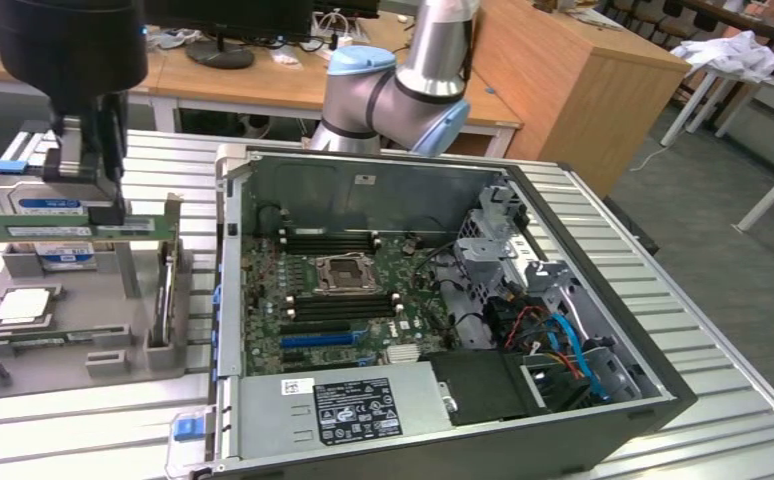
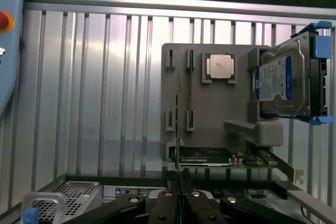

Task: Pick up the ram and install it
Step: 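Pick up the ram and move it above insertion slot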

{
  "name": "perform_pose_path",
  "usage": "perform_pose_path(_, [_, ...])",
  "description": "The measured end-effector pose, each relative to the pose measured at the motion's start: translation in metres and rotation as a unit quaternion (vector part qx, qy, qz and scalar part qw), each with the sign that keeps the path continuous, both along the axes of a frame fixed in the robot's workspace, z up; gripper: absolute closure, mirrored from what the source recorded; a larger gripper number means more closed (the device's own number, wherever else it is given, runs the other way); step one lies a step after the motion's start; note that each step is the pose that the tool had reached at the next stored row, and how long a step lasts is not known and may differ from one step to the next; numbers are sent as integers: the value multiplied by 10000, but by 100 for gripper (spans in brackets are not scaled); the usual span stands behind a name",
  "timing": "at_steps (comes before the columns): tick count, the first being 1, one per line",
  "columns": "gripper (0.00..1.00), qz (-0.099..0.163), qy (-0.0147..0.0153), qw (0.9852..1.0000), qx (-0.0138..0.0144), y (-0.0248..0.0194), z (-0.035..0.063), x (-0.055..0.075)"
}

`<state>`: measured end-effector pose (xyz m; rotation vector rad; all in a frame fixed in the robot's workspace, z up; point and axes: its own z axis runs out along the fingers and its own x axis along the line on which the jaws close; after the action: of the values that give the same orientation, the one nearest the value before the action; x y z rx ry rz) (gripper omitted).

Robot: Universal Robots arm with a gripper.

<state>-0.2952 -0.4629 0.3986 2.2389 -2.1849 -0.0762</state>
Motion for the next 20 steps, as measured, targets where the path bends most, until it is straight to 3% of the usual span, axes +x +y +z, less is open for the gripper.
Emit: perform_pose_path(20, [88,0,3,10000,-1,0,0,442])
